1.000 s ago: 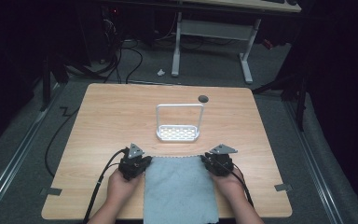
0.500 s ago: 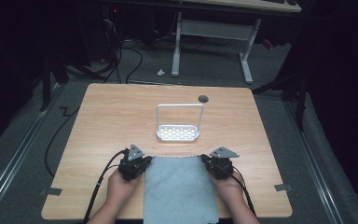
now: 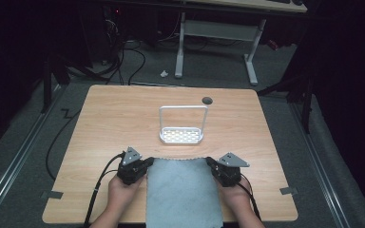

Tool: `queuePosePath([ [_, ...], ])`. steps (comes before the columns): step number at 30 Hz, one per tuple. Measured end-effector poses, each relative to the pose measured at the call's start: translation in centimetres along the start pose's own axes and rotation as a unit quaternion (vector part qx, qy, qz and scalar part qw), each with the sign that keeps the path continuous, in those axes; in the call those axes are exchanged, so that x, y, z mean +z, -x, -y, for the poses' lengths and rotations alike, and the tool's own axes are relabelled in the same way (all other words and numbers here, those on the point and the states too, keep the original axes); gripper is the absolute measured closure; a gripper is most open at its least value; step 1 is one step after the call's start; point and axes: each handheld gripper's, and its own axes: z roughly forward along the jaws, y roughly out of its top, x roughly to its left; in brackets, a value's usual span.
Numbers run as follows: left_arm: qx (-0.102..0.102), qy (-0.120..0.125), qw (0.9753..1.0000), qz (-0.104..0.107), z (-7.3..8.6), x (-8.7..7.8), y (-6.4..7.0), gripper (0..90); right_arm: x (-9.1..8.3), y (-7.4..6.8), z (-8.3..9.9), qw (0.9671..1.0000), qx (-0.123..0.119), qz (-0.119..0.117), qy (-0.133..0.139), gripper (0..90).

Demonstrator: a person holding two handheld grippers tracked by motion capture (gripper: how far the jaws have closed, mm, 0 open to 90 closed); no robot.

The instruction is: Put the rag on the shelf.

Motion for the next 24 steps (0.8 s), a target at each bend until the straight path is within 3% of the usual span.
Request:
queuePosePath([
  [9, -0.014, 0.030, 0.9994, 0.007, -0.8, -1.5, -0.1, 89.1, -1.2, 0.2, -0.7, 0.9995, 0.003, 0.001, 0.031, 89.2],
  [18, 0.003, 0.066, 0.9977, 0.014, -2.0, -3.0, 0.9, 89.1, -2.9, -0.2, -2.0, 0.9975, -0.013, 0.011, 0.068, 89.2],
  [24, 0.018, 0.095, 0.9953, 0.011, -2.9, -4.3, 1.5, 89.1, -4.1, -0.2, -3.0, 0.9948, -0.009, 0.007, 0.101, 89.2],
])
